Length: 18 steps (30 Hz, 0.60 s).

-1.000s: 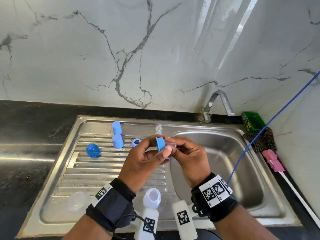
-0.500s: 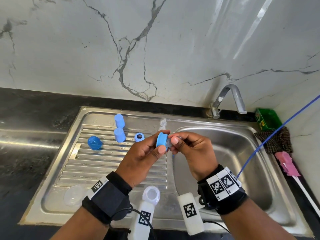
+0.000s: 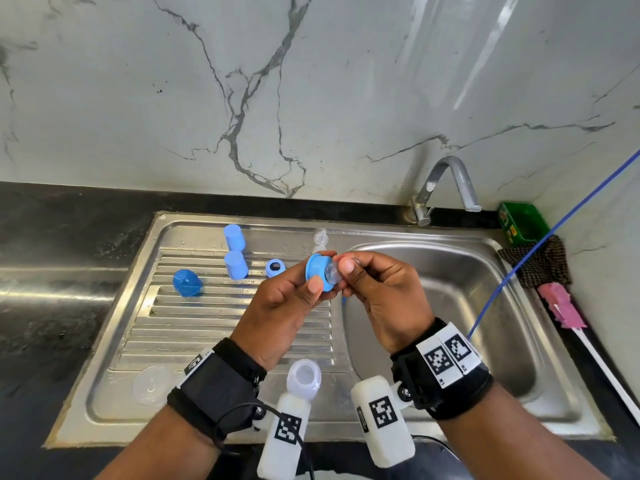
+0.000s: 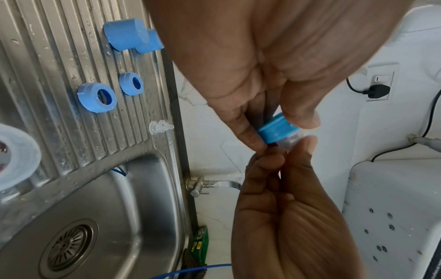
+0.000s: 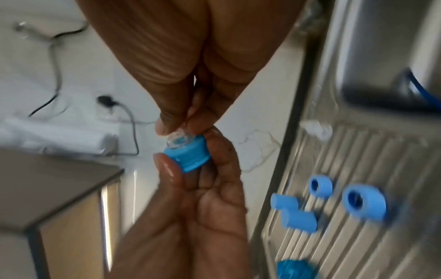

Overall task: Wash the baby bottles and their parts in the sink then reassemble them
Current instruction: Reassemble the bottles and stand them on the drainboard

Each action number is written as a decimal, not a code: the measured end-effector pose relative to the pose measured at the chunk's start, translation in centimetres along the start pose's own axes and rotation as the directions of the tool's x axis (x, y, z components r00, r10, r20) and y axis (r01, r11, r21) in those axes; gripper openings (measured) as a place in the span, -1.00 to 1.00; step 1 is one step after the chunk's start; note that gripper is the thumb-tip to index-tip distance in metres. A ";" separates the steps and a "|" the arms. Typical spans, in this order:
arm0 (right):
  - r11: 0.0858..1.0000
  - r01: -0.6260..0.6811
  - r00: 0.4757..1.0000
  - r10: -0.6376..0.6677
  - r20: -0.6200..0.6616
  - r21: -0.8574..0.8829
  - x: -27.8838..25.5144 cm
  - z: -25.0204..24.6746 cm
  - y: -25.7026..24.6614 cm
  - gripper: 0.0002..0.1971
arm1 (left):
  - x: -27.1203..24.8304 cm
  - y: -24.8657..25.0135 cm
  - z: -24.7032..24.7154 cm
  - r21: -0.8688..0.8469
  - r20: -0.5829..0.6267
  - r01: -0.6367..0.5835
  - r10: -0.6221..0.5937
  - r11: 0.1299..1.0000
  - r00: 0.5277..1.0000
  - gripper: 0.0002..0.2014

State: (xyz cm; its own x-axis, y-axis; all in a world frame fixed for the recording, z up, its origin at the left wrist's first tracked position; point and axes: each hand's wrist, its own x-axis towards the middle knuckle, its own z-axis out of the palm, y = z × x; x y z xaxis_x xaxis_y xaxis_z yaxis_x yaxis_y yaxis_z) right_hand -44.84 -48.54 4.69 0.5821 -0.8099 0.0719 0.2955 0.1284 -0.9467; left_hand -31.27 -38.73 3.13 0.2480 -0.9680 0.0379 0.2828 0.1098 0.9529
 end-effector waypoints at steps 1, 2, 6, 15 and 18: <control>0.999 0.023 1.000 -0.023 -0.011 -0.029 -0.1 0.2 -0.2 -0.91 | 0.0 0.0 0.0 -0.013 0.004 -0.004 0.004 1.000 1.000 -0.31; 0.997 0.051 0.998 -0.052 -0.019 -0.066 -0.3 0.3 -0.3 -0.88 | 0.0 0.0 0.0 -0.032 0.000 -0.010 0.010 0.999 1.000 -0.32; 0.939 0.215 0.975 -0.224 -0.003 -0.268 -0.7 0.4 -0.5 -0.83 | -0.2 0.2 0.2 -0.187 -0.033 -0.032 0.026 0.982 0.999 -0.34; 0.849 0.328 0.940 -0.337 0.054 -0.415 -1.1 1.2 -1.2 -0.75 | -0.2 0.9 -0.3 -0.303 0.009 0.012 -0.010 0.953 1.000 -0.55; 0.836 0.319 0.947 -0.298 0.117 -0.446 -0.7 0.7 -1.5 -0.70 | -0.1 1.0 -1.2 -0.138 0.016 0.044 -0.042 0.990 0.999 -0.47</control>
State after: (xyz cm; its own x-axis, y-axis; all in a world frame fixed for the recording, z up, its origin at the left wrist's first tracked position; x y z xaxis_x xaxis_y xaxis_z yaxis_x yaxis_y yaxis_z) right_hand -45.16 -47.78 6.29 0.5522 -0.7383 0.3872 0.0948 -0.4058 -0.9090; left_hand -29.86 -38.28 3.73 0.2212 -0.9752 0.0027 0.4181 0.0974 0.9032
